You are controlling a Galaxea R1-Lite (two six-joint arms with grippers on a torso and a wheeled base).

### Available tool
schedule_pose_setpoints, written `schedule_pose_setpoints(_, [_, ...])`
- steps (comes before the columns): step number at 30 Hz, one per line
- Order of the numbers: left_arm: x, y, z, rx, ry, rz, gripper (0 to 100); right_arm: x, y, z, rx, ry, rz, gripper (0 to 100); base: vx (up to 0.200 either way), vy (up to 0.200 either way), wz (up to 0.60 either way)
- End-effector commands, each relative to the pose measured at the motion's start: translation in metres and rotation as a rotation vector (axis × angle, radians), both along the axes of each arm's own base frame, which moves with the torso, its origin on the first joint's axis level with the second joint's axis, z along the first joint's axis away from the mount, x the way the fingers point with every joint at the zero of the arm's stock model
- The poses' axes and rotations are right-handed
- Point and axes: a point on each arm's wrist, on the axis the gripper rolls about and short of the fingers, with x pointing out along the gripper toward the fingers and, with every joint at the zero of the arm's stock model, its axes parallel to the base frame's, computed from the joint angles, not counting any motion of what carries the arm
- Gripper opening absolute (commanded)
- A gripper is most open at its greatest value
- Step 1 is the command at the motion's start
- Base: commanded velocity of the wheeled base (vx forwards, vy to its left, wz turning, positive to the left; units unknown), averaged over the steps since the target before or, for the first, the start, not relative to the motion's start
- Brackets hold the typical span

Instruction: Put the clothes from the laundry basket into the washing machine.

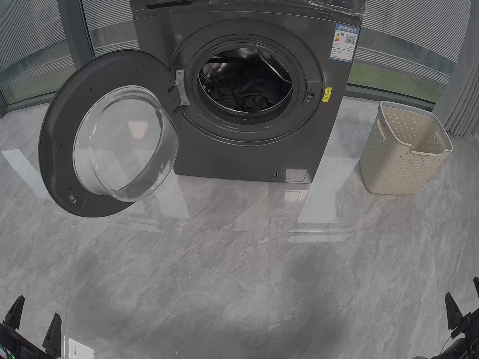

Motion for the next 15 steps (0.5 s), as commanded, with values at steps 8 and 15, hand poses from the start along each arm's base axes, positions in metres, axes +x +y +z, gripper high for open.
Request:
schedule_pose_setpoints(8, [-0.0011,-0.0004,-0.0092,0.046,0.022,-0.006,100,-0.0095,0.0043,-0.0122,0.017,-0.057,0.073,100,-0.075,0.000,0.00])
schedule_pose_setpoints(15, [-0.0011,-0.0005,-0.0092,0.051,0.022,-0.005,100,-0.0094,0.0046,-0.0124,0.008,-0.058,0.079,100,-0.171,0.000,0.00])
